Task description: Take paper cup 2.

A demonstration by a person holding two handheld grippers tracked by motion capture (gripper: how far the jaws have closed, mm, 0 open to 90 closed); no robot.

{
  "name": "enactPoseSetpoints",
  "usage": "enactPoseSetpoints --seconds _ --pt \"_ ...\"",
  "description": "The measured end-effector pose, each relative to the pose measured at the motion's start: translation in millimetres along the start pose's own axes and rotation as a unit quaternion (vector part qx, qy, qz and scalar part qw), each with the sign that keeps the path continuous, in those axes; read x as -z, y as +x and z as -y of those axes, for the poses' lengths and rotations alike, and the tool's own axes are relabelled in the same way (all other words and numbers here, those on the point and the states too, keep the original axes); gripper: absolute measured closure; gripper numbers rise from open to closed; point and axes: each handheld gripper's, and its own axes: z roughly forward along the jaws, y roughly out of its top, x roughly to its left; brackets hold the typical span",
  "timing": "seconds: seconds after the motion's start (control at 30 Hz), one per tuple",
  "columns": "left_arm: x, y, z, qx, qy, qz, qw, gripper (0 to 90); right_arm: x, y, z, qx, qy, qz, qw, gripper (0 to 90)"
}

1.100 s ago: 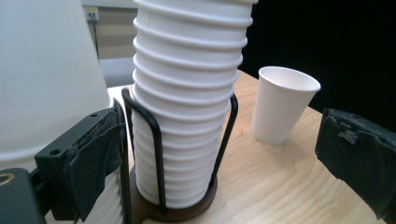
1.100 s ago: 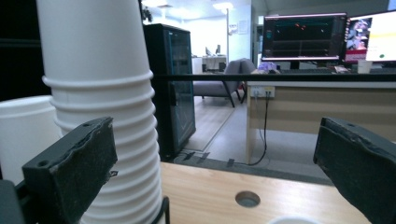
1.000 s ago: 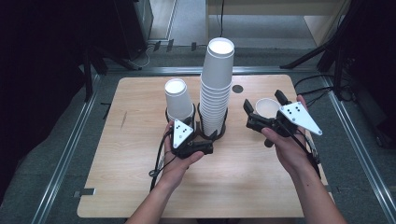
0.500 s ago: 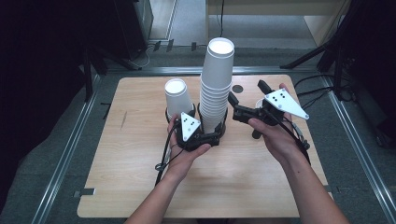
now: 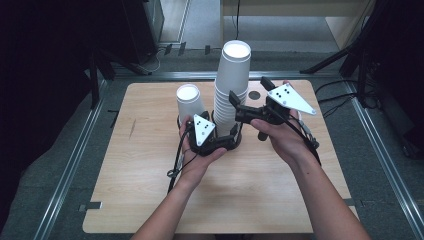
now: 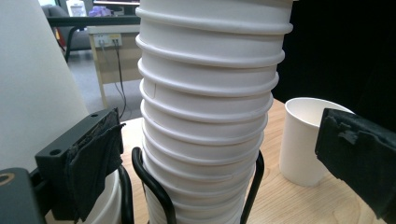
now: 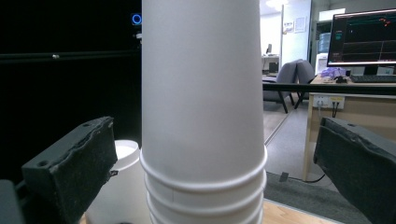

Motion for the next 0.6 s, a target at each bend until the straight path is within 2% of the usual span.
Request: enactPoseSetpoints --seconds 0.07,0.17,0.2,0.33,0.6 --pt "-0.7 -0.1 -0.3 -0.005 0.001 -0.003 1.0 1.0 -3.2 0.6 -1.7 0.0 0.001 -0.001 1.0 0.0" --pt "-4.2 0.9 1.7 -0.012 0.003 -0.021 0.9997 1.0 -9.9 1.4 -4.0 0.021 0.008 0.003 0.9997 0.0" --pt "-5.3 1.3 2.3 -0.011 0.005 -0.021 0.9997 1.0 -11.8 0.7 -5.0 0.018 0.011 0.005 0.9998 0.0" --pt "-5.8 0.0 2.0 -0.013 0.005 -0.019 0.9997 1.1 -17.4 -0.9 -7.8 -0.001 0.018 0.001 0.9998 0.0" --pt "-8.9 -5.4 -3.3 -0.018 -0.007 -0.005 0.9998 1.1 -28.3 3.6 -8.4 -0.008 0.027 -0.004 0.9996 0.0"
